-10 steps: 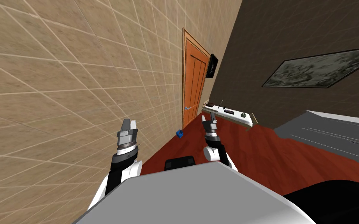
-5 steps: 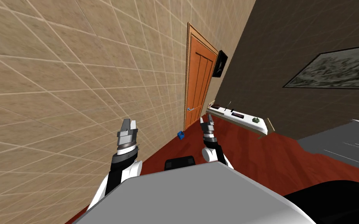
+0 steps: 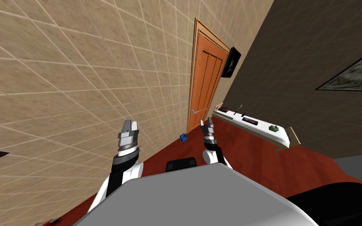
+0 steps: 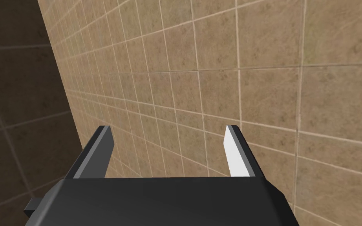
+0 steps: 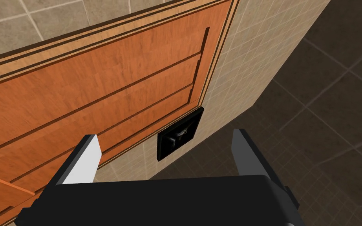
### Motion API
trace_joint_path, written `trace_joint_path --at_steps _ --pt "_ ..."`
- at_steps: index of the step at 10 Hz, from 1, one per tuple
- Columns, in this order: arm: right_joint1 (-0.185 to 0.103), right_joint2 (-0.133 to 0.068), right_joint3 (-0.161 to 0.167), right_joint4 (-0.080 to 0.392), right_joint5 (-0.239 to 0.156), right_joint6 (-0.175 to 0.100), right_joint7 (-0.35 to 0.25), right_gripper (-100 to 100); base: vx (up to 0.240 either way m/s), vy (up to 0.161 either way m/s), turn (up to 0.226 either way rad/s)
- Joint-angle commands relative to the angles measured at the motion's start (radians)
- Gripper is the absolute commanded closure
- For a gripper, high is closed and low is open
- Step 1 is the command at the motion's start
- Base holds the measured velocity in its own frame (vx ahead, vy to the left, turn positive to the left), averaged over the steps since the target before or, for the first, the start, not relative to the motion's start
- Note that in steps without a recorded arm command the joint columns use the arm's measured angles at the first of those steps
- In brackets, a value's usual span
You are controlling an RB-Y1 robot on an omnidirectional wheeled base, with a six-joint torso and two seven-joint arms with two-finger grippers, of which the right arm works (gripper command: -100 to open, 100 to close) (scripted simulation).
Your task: Pull the door open
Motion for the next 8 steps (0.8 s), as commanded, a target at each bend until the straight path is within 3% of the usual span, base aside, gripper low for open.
trace_joint_path --at_steps 1,8 --pt "-0.006 -0.012 0.017 0.031 -0.030 -0.021 0.013 -100 0.054 -0.104 0.197" --pt "-0.035 -0.064 0.082 0.157 -0.169 -0.092 0.069 -100 0.053 -0.113 0.197"
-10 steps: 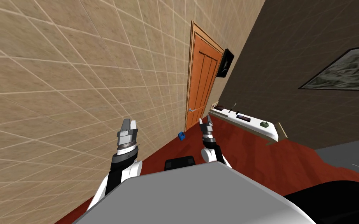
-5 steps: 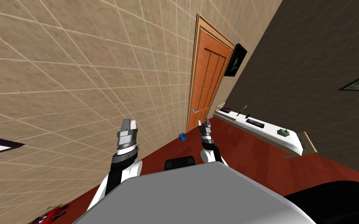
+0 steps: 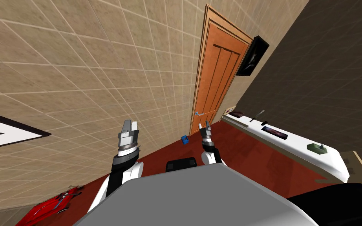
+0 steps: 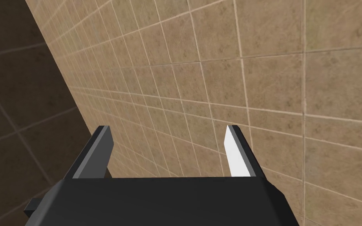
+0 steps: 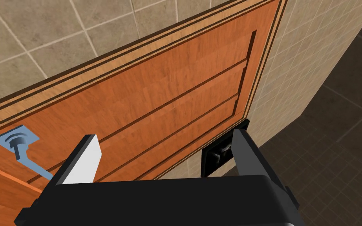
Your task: Pull the door open
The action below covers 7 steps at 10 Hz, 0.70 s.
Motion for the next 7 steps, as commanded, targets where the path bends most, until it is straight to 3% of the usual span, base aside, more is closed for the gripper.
trace_joint_path --at_steps 1,7 --pt "-0.006 -0.013 0.016 0.030 -0.034 -0.019 0.014 -100 0.056 -0.114 0.184" --pt "-0.032 -0.057 0.074 0.141 -0.157 -0.082 0.064 -100 0.032 -0.122 0.200"
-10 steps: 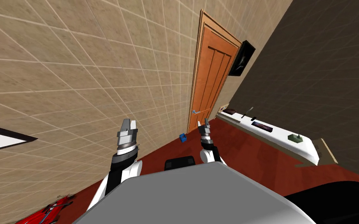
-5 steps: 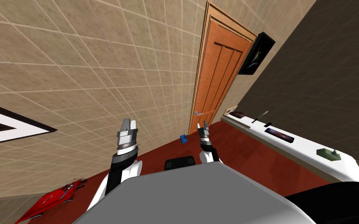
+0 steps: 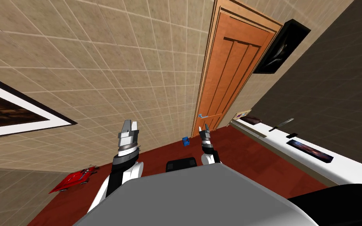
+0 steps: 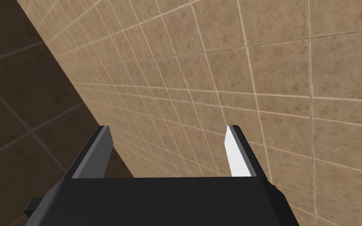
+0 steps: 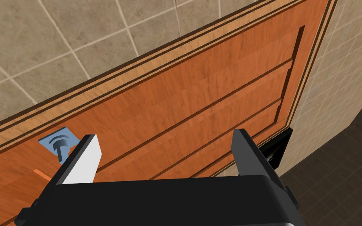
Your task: Pull the door open
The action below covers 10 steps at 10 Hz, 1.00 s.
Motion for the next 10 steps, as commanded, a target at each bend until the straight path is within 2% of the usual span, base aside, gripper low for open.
trace_joint_path --at_steps 1,10 --pt "-0.009 -0.012 0.017 0.037 -0.033 -0.023 0.013 -100 0.034 -0.129 0.204" --pt "-0.047 -0.075 0.103 0.201 -0.214 -0.116 0.086 -100 0.013 -0.126 0.192"
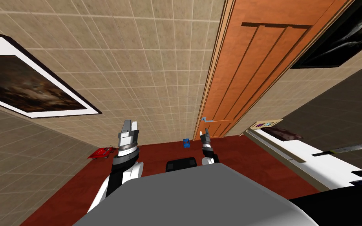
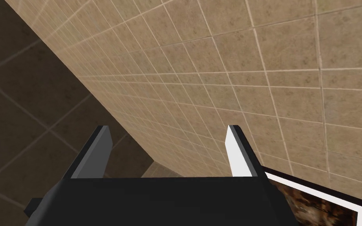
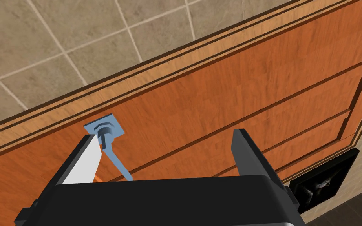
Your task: Pull the door open
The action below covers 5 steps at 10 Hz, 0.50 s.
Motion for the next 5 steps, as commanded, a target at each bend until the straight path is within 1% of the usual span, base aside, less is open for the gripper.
trace_joint_path --at_steps 1,2,5 --pt "-0.006 -0.011 0.015 0.029 -0.032 -0.018 0.013 -100 -0.007 -0.124 0.216" --pt "-0.010 -0.018 0.024 0.046 -0.051 -0.027 0.021 -100 0.004 -0.134 0.160" --pt "-0.022 -0.037 0.051 0.097 -0.107 -0.056 0.044 -100 0.002 -0.122 0.191"
